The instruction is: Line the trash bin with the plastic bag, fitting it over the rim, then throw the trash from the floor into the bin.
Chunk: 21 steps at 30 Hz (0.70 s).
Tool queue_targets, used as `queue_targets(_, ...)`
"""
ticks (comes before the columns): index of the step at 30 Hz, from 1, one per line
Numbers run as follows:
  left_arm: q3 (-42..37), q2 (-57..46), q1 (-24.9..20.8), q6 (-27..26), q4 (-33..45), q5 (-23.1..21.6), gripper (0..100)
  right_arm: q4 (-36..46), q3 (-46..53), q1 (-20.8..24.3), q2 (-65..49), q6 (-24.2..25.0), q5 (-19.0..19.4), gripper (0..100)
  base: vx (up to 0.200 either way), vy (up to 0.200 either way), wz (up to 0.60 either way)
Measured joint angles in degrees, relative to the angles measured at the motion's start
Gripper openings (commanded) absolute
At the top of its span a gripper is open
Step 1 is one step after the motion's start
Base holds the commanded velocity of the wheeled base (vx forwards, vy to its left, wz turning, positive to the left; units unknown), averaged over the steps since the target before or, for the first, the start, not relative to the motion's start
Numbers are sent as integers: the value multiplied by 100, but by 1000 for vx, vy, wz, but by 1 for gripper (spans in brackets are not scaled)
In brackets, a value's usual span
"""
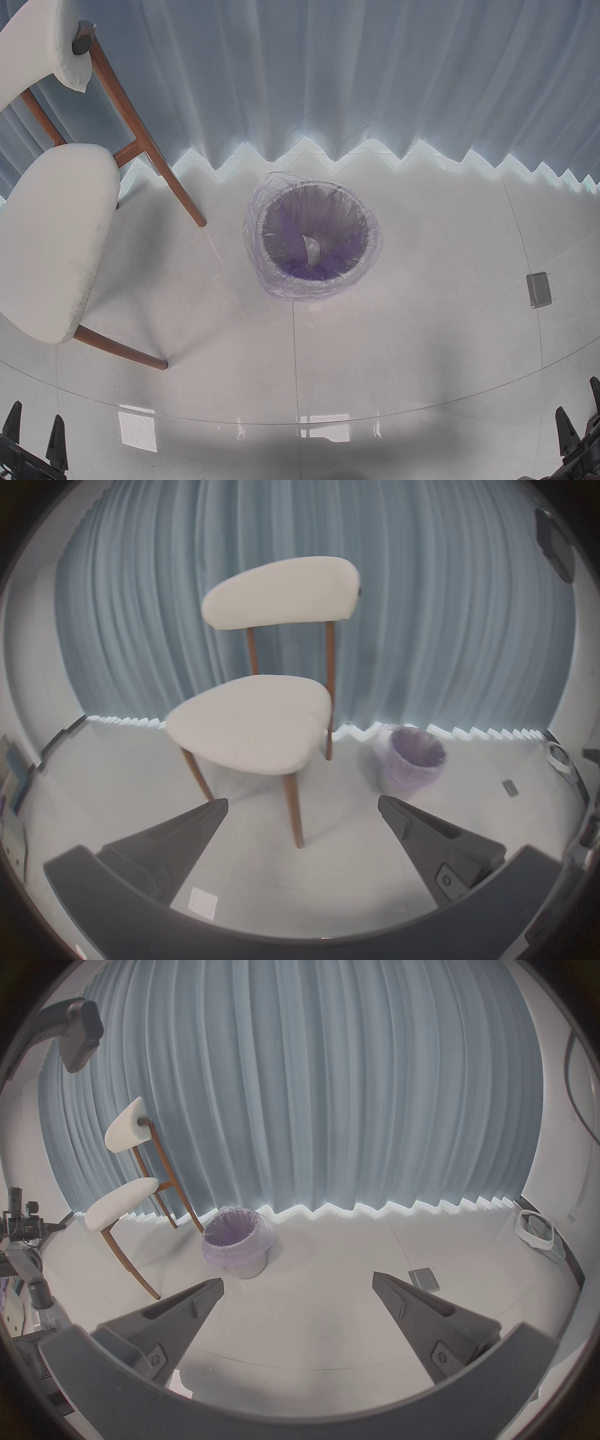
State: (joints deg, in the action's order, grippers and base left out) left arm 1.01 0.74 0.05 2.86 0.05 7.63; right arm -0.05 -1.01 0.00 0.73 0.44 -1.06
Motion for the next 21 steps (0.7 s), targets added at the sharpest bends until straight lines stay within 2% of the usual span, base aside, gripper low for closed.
queue_targets(4,0,0,-5,-277,156,-894,100,0,0,0,-5,5,22,100,0,0,0)
queue_targets(7,0,2,-10,-355,206,-1209,100,0,0,0,-5,5,41,100,0,0,0)
queue_targets(11,0,2,-10,-373,216,-1192,100,-6,0,0,-5,-57,185,100,0,0,0)
queue_targets(21,0,5,-5,-399,229,-1179,100,-5,0,0,-5,-54,190,100,0,0,0)
